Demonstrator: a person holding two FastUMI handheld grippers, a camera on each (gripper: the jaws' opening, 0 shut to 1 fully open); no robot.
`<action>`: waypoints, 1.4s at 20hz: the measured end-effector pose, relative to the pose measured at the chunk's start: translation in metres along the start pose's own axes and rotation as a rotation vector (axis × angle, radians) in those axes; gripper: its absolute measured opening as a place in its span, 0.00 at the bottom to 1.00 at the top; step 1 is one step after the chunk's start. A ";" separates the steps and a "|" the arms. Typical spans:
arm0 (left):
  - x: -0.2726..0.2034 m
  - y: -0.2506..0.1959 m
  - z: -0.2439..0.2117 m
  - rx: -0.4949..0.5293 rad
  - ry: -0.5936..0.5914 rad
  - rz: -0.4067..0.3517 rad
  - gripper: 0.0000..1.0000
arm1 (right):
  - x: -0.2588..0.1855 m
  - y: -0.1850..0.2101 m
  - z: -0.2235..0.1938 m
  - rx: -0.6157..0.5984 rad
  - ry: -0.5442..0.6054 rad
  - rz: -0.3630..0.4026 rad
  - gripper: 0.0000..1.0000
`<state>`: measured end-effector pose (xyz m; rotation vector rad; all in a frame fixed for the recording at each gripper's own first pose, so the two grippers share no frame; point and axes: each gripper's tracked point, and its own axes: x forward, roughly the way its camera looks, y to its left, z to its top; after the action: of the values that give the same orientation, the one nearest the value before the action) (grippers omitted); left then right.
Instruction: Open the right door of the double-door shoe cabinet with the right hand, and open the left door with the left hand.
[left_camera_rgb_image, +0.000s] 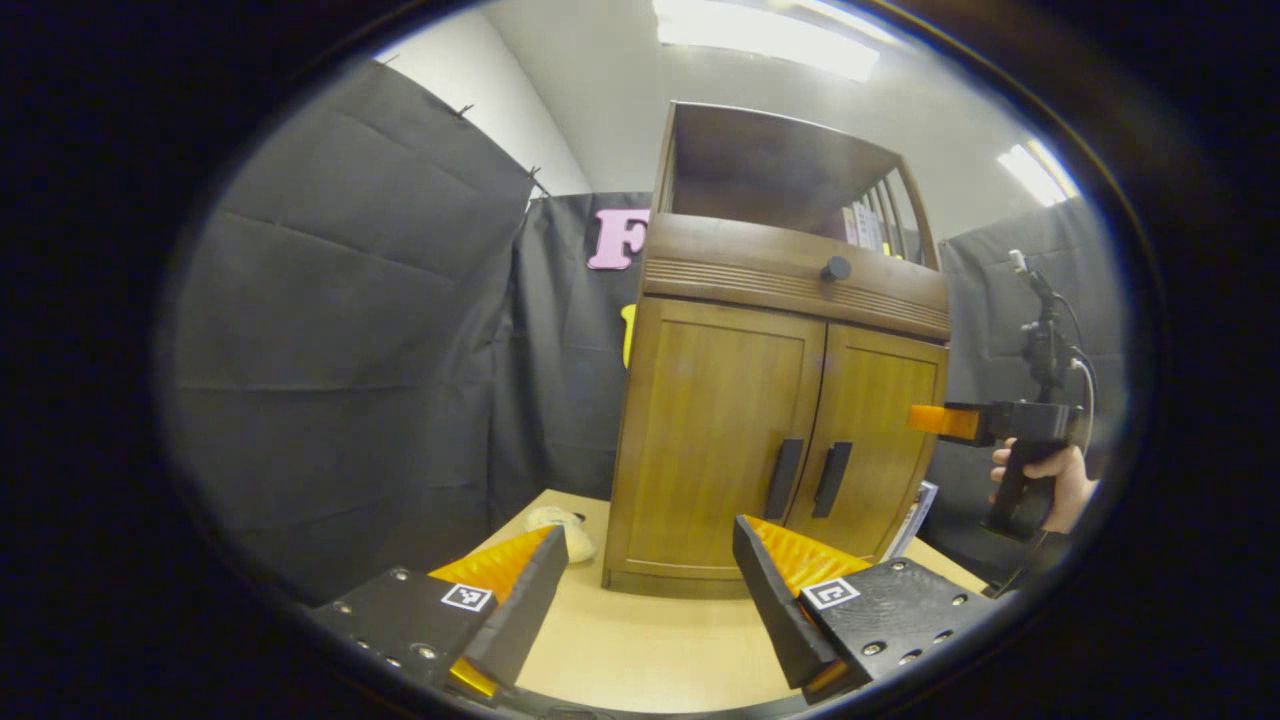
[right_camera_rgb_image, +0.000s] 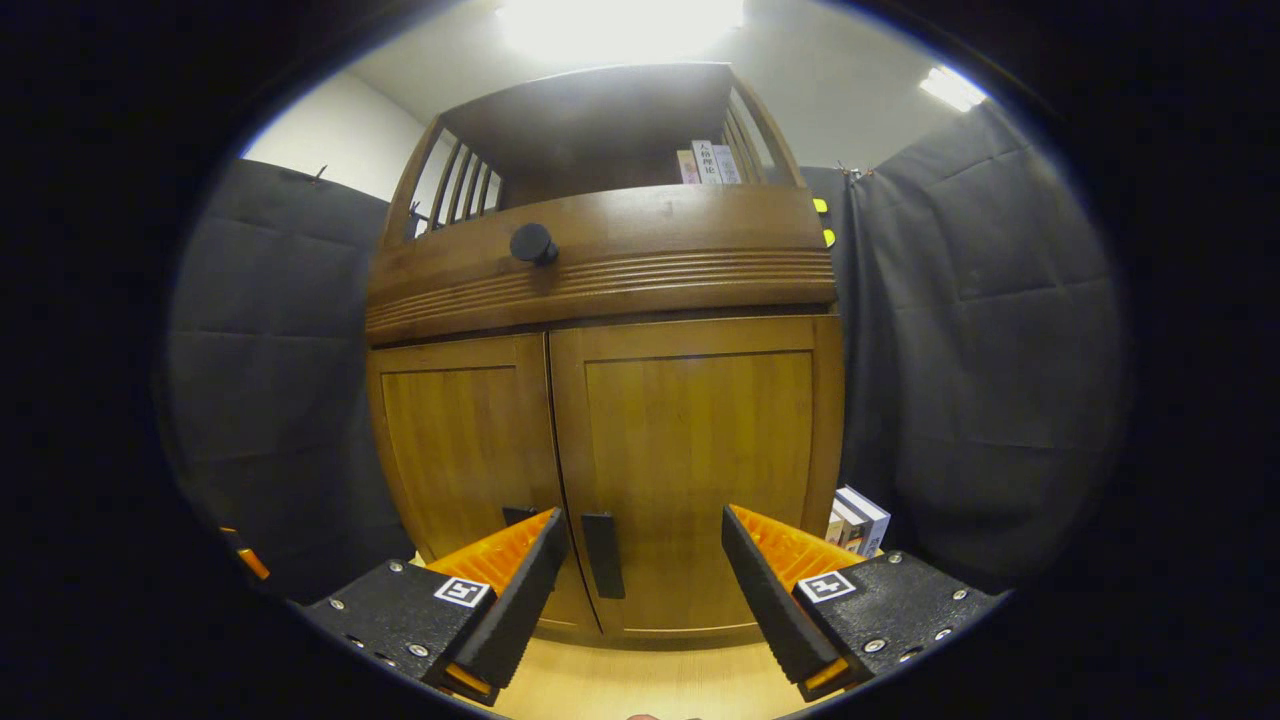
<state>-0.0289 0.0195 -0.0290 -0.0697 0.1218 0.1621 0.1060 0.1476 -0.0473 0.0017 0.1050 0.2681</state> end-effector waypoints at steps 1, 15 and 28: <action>0.001 0.001 -0.002 -0.016 0.008 0.004 1.00 | 0.009 0.005 -0.005 0.005 0.010 0.005 0.96; 0.002 0.007 -0.008 0.002 0.069 0.077 1.00 | 0.111 0.031 -0.075 -0.054 0.156 -0.016 0.96; 0.000 0.007 -0.011 0.013 0.113 0.068 0.96 | 0.131 0.048 -0.095 -0.006 0.205 -0.006 0.36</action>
<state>-0.0311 0.0255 -0.0400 -0.0617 0.2380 0.2255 0.2089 0.2269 -0.1547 -0.0319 0.3083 0.2621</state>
